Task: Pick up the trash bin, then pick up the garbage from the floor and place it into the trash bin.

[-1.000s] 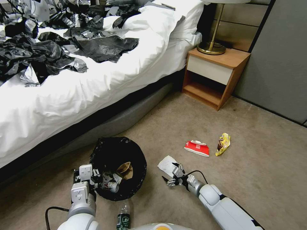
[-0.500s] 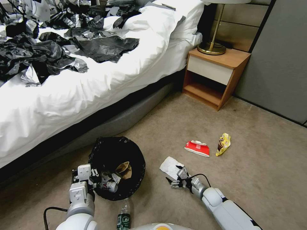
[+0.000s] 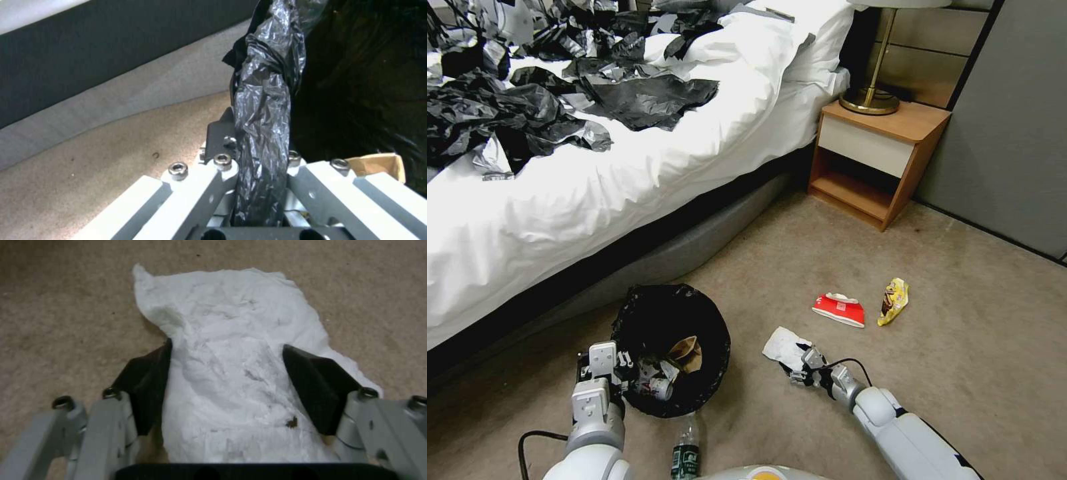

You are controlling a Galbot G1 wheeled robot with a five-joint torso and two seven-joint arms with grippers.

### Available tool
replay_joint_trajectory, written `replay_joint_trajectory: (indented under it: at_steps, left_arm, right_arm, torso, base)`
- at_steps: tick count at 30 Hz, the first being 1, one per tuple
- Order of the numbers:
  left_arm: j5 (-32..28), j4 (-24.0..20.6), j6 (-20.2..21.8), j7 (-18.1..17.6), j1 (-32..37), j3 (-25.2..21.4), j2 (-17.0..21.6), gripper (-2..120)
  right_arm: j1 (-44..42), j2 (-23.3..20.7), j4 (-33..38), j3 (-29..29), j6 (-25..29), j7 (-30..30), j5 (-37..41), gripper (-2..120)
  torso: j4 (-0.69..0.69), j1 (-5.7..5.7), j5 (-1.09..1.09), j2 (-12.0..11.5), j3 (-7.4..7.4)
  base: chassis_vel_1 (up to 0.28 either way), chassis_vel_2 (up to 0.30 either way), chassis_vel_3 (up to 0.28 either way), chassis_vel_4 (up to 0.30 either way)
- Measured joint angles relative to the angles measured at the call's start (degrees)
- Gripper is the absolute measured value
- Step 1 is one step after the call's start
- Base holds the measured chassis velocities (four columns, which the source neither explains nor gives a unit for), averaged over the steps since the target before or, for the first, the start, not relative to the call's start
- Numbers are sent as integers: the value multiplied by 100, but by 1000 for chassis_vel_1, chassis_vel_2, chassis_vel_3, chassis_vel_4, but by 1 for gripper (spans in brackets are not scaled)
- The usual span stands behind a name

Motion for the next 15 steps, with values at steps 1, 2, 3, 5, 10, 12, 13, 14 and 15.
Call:
replay_joint_trajectory:
  at_steps: [1,2,3,5,10,12,13,14,15]
  left_arm:
    - [-10,0,6,0,-6,-2,6,2]
    - [-10,0,6,0,-6,-2,6,2]
    - [-14,0,10,0,-16,-2,8,2]
    - [-15,0,17,-1,-43,11,0,2]
    - [-15,4,19,-1,-52,22,-2,2]
    - [-15,5,19,-1,-47,23,-2,2]
    - [-15,5,19,-1,-47,23,-2,2]
    - [-15,5,19,-1,-45,22,-1,2]
    - [-12,5,19,-1,-42,22,-1,2]
  right_arm:
    - [4,-32,28,2,-17,21,33,56]
    - [4,-32,28,2,-17,21,33,56]
    - [4,-58,47,3,-27,33,49,54]
    - [-2,-107,93,3,-41,44,94,43]
    - [-8,-133,130,0,-46,49,126,29]
    - [-8,-144,154,-7,-47,55,135,19]
    - [-8,-144,154,-7,-47,55,135,19]
    - [-8,-143,174,-12,-48,56,139,14]
    - [-8,-143,197,-15,-48,59,145,9]
  torso:
    - [1,0,-1,0,0]
    - [1,0,-1,0,0]
    - [0,0,-4,0,0]
    - [-1,0,-6,0,0]
    - [-2,0,-2,0,0]
    - [-2,0,-4,0,0]
    - [-2,0,-4,0,0]
    - [-2,0,-1,0,0]
    - [-1,0,-2,0,0]
  base:
    - [0,0,0,0]
    - [0,0,0,0]
    - [0,0,0,0]
    - [0,0,0,0]
    - [0,0,0,0]
    - [0,0,0,0]
    - [0,0,0,0]
    - [0,0,0,0]
    - [0,0,0,0]
